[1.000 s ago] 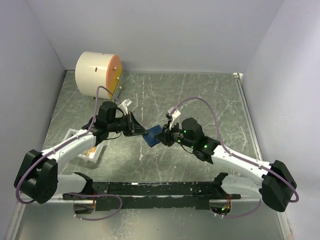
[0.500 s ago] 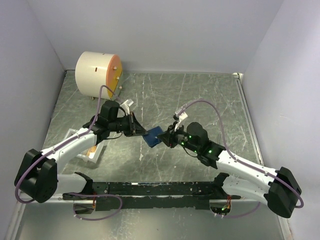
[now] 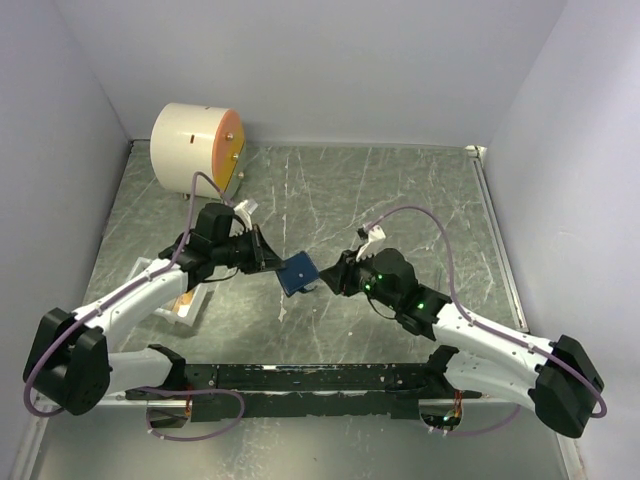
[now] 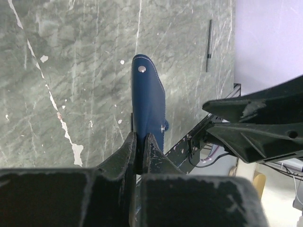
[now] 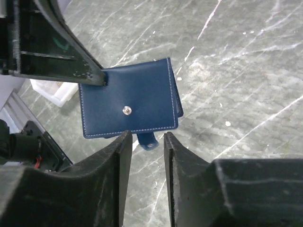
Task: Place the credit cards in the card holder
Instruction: Open the card holder at the center of the board.
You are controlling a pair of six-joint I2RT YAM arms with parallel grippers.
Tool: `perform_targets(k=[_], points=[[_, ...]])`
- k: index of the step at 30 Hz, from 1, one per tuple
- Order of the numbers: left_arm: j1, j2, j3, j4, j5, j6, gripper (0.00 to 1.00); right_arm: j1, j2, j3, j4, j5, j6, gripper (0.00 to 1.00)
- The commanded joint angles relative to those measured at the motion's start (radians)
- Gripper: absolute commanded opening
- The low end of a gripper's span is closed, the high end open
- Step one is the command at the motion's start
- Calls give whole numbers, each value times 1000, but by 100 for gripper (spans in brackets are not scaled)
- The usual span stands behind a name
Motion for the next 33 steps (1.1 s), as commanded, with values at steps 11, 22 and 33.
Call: perform_targets(k=[11,22,33], points=[[5,-121,-33,79,-74,44,7,-4,120,173,-78,-21,441,68],[5,-258,-59,147,-128,-196,7,-5,140,25,112,-164,519,66],[4,-325,-114,287,-117,-396,7,-6,124,-49,344,-218,568,60]])
